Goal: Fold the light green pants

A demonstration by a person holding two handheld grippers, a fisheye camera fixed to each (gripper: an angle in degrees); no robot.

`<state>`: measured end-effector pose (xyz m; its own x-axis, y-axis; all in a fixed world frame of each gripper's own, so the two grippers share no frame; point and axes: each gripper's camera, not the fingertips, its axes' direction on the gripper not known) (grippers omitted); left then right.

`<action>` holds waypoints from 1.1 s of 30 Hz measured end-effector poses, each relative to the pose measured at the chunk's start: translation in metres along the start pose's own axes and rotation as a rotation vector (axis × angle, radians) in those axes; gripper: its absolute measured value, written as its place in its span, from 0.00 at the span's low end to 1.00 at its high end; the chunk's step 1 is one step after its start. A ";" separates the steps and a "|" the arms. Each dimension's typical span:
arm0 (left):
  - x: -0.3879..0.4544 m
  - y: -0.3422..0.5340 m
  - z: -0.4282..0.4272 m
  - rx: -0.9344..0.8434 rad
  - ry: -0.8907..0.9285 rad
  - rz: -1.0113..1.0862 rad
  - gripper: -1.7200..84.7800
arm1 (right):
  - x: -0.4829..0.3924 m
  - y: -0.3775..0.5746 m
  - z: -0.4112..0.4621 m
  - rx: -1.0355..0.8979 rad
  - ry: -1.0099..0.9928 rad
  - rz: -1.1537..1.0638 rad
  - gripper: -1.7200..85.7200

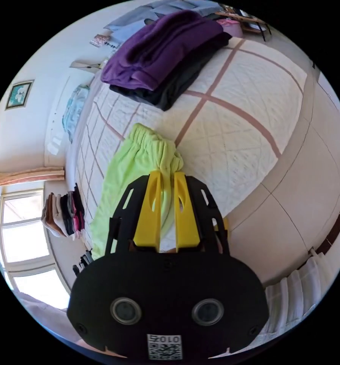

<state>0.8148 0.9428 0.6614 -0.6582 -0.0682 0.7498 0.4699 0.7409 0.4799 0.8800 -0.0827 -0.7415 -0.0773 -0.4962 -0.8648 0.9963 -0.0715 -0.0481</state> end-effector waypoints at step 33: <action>-0.059 0.115 -0.111 0.356 0.196 -0.080 0.02 | -0.400 0.303 0.285 -0.418 -0.032 -1.306 0.06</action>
<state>0.9725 0.9578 0.7230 -0.5440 -0.2352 0.8055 0.1668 0.9105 0.3785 1.2019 -0.1530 -0.2679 -0.9551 -0.2894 -0.0630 0.1353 -0.2372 -0.9620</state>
